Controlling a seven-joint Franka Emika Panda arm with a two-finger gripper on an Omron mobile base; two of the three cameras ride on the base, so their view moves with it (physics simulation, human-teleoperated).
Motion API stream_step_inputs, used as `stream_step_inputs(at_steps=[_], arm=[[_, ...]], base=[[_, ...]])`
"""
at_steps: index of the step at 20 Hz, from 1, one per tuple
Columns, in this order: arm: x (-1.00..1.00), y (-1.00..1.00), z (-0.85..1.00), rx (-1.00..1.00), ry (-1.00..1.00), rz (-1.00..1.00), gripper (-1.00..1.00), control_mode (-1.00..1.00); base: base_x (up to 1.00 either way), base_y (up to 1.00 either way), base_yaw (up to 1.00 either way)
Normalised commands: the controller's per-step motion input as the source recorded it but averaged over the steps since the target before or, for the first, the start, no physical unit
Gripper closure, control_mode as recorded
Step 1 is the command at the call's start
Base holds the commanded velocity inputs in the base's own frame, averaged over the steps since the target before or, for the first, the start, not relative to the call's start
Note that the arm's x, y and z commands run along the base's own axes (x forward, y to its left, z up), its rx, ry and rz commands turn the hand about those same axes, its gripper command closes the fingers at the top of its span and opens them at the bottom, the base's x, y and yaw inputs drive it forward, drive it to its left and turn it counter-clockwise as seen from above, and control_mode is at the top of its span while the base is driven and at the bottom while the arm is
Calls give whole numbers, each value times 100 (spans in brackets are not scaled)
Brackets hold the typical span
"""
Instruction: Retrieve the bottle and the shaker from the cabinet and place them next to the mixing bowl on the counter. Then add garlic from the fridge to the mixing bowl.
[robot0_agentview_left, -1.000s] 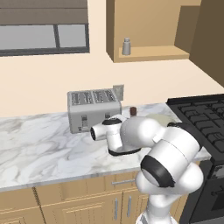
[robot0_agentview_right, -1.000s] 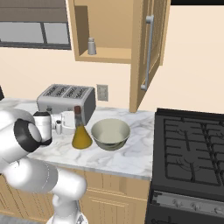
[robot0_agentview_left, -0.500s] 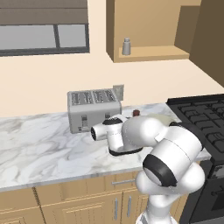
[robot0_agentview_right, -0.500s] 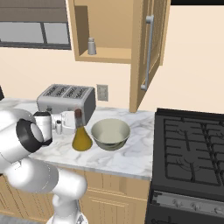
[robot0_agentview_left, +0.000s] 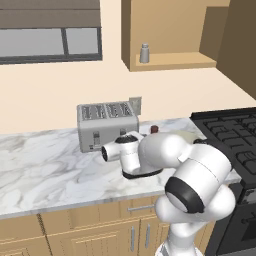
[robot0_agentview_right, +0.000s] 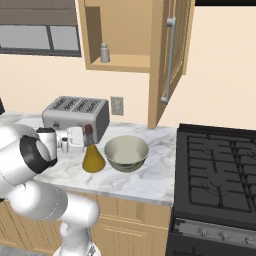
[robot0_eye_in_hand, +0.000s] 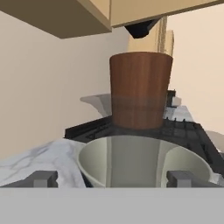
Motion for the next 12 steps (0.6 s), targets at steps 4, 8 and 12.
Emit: stream_step_inputs(at_steps=[4,8,12], arm=[[0,25,0,0,0,0,-100,-100],[0,24,0,0,0,-1,-100,-100],[-6,8,0,0,1,-6,-100,-100]], base=[[0,0,0],[0,0,0],[0,0,0]])
